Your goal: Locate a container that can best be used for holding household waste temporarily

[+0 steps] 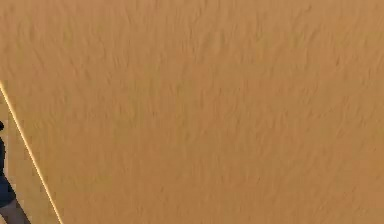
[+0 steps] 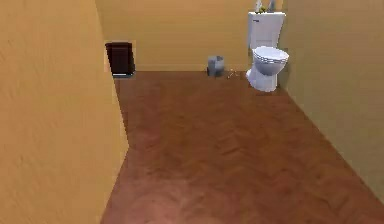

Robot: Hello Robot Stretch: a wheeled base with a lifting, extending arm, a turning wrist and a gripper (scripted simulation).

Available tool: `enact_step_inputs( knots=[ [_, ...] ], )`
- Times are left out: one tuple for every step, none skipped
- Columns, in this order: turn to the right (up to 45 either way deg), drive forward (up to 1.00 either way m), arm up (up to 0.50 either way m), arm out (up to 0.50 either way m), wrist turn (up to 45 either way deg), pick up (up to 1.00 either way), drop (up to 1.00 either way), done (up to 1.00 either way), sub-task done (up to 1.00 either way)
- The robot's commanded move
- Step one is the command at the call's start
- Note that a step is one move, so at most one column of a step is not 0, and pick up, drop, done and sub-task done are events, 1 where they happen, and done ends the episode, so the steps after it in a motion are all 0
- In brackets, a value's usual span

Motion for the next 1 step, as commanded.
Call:
enact_step_inputs(
  knots=[
    [45.0,0.00,0.00,0.00,0.0,0.00,0.00,0.00,0.00]
  ],
)
